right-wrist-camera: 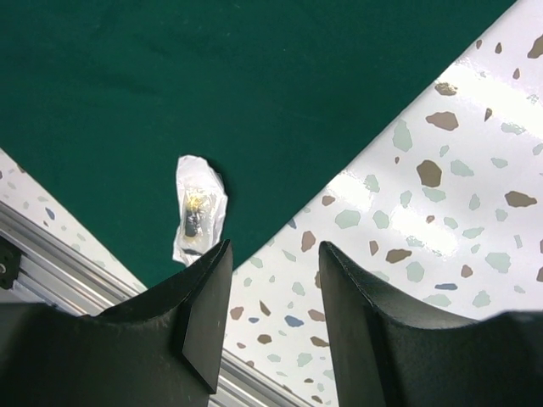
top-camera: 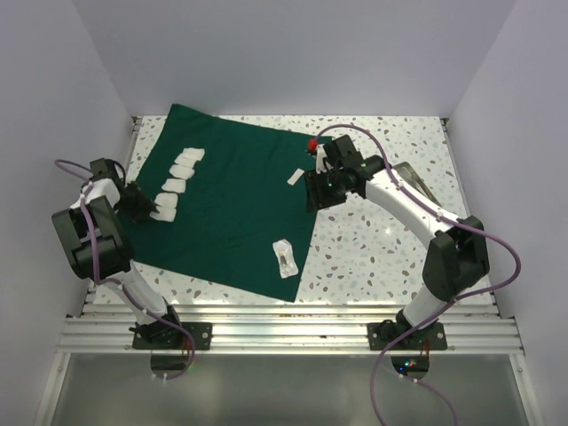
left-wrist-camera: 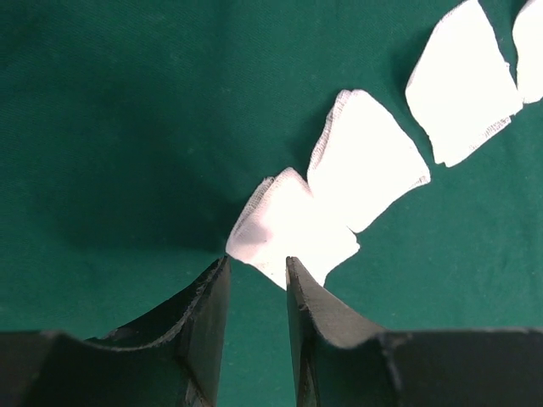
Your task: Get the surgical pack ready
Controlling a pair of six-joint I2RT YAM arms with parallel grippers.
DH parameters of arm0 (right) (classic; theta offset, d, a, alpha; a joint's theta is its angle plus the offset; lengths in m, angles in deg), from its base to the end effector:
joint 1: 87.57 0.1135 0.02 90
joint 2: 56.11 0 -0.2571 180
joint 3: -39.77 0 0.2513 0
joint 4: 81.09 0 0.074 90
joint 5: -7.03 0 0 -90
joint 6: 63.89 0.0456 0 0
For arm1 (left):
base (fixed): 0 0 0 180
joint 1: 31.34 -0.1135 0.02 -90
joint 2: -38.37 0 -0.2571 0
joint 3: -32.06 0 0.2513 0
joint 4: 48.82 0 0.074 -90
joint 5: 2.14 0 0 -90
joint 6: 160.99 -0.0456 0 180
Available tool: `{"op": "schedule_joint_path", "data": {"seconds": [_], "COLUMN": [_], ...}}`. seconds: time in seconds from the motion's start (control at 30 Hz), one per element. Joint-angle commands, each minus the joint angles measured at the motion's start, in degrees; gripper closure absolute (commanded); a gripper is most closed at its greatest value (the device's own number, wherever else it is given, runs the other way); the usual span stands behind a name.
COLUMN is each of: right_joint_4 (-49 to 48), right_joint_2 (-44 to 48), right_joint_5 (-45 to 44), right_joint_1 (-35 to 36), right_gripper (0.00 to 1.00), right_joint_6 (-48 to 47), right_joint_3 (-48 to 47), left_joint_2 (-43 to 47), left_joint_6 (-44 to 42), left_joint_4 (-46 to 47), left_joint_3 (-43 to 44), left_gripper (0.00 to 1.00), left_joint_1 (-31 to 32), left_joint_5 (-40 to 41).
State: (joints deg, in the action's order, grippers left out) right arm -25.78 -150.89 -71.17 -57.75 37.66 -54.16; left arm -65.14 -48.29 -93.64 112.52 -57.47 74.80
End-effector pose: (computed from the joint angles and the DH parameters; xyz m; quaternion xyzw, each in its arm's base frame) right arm 0.3066 0.1865 0.2674 -0.1806 0.9348 0.1943 0.2361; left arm 0.3241 0.1475 0.1554 -0.3832 0.8969 -0.1059 0.1939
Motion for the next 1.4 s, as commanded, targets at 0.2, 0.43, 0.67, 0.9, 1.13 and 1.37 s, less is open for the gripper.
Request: {"op": "schedule_joint_path", "data": {"seconds": [0.2,0.43,0.67,0.9,1.13,1.37], "right_joint_4": [-1.0,-0.9,-0.9,-1.1,-1.2,-1.1], "right_joint_2": [-0.8,-1.9,-2.8,-3.0,-3.0,-3.1], "right_joint_5": [2.5,2.4,2.9,3.0,3.2,3.0], "right_joint_1": [0.0,0.0,-0.1,0.0,-0.1,-0.1], "right_gripper": [0.51,0.52,0.52,0.52,0.52,0.52], "right_joint_6": [0.4,0.2,0.4,0.4,0.5,0.1], "right_joint_3": [-1.9,-2.6,-3.2,-3.2,-2.9,-2.8], "left_joint_2": [-3.0,-3.8,-4.9,-4.8,-6.2,-3.8], "left_joint_6": [-3.2,-3.6,-4.0,-3.2,-3.0,-4.1], "left_joint_4": [-0.4,1.3,1.6,2.7,3.3,2.5], "left_joint_3": [5.5,3.8,3.7,2.2,2.7,2.4], "left_gripper": [0.63,0.63,0.62,0.63,0.69,0.87], "left_joint_1": [-1.2,-1.2,-1.3,-1.3,-1.2,-1.2], "left_joint_5": [2.0,-0.2,-0.5,-2.6,-3.4,-2.7]}}
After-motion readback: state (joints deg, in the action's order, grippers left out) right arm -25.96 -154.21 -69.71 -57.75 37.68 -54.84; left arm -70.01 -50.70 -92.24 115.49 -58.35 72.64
